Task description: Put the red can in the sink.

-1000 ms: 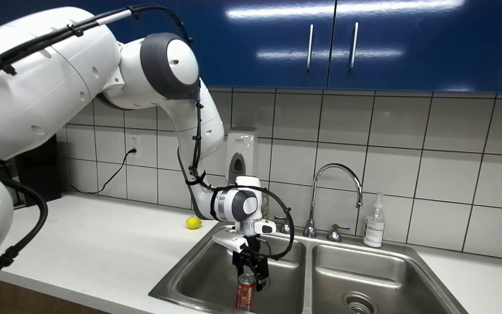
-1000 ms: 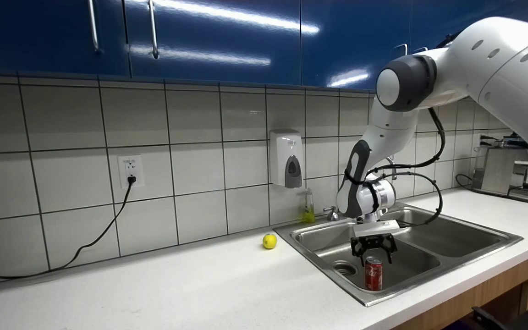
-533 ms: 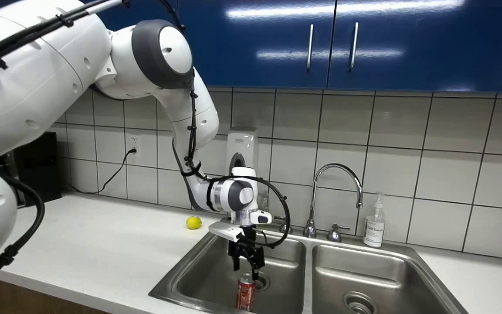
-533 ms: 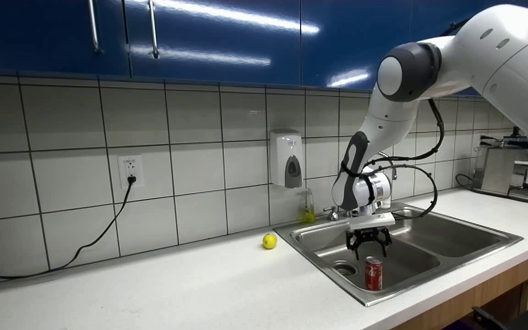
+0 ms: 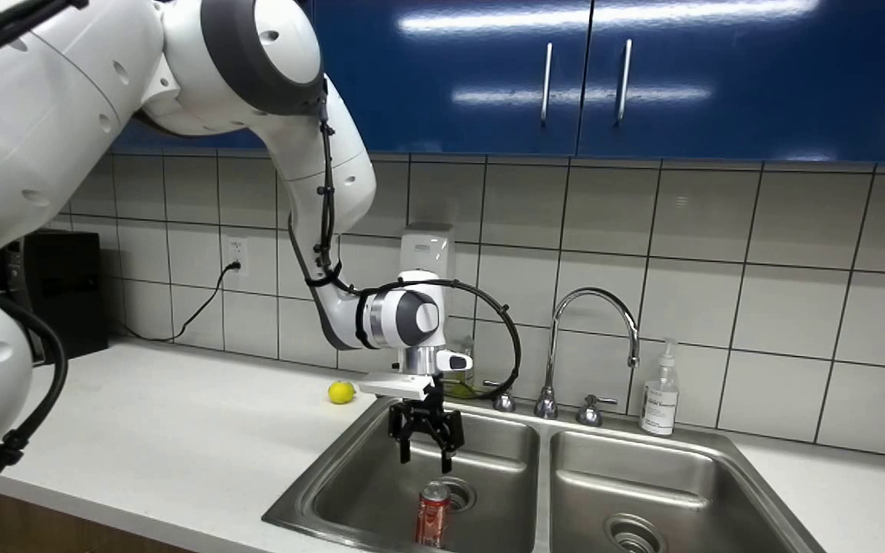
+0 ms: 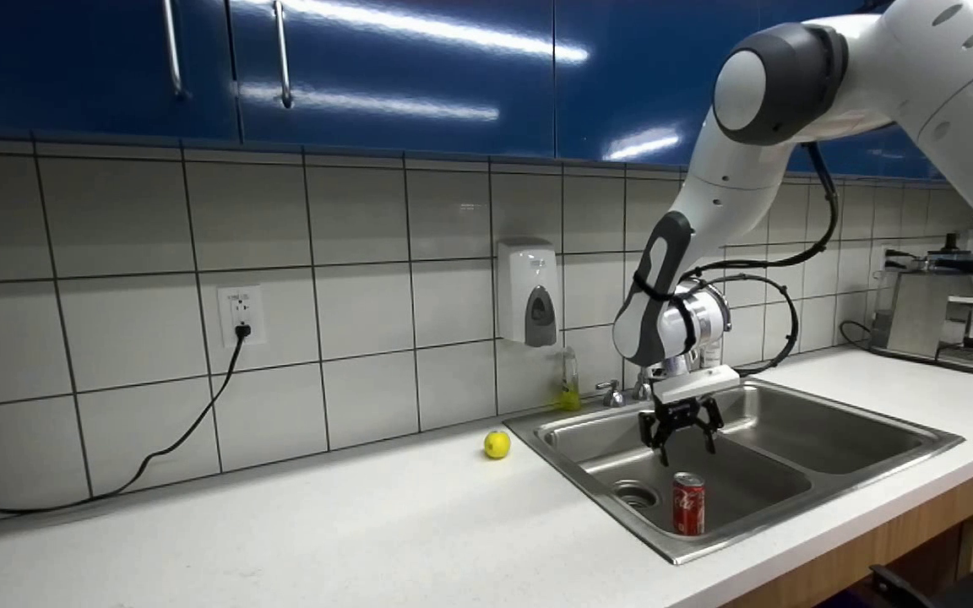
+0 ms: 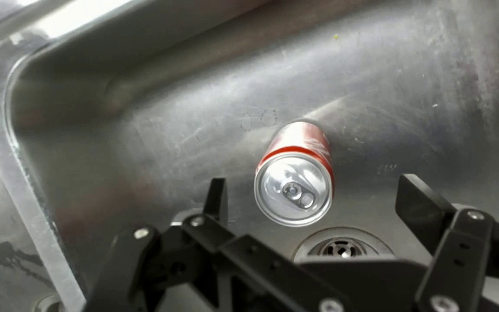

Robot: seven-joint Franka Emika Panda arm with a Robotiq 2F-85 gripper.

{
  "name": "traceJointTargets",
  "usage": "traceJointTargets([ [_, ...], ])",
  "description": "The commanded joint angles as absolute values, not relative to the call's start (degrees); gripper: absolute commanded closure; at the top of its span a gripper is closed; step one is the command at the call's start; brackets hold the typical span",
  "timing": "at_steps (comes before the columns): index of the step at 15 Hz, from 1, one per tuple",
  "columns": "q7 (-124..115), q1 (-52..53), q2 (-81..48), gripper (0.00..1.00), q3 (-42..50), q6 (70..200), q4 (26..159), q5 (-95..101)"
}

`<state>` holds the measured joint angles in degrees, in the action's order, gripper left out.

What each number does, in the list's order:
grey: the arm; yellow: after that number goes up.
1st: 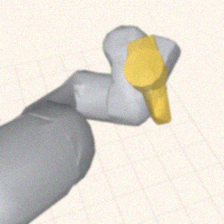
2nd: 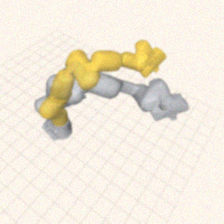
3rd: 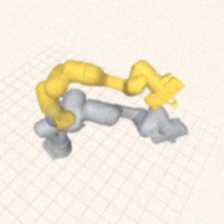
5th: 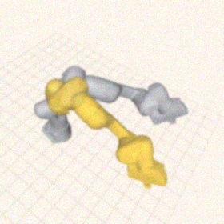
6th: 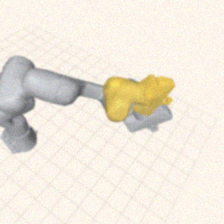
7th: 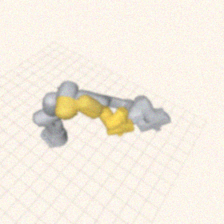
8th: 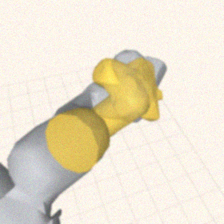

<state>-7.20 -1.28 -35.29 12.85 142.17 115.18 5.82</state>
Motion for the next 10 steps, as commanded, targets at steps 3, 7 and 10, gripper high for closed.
traceJointTargets([
  [3, 1.4, -2.8, -25.5, 0.00, 10.8, 139.3, 123.4, 10.2],
  [7, 2.6, -2.5, -19.3, 0.00, 10.9, 139.0, 129.8, 12.0],
  [10, 1.5, -2.1, -15.3, 0.00, 11.5, 138.0, 134.1, 14.4],
])
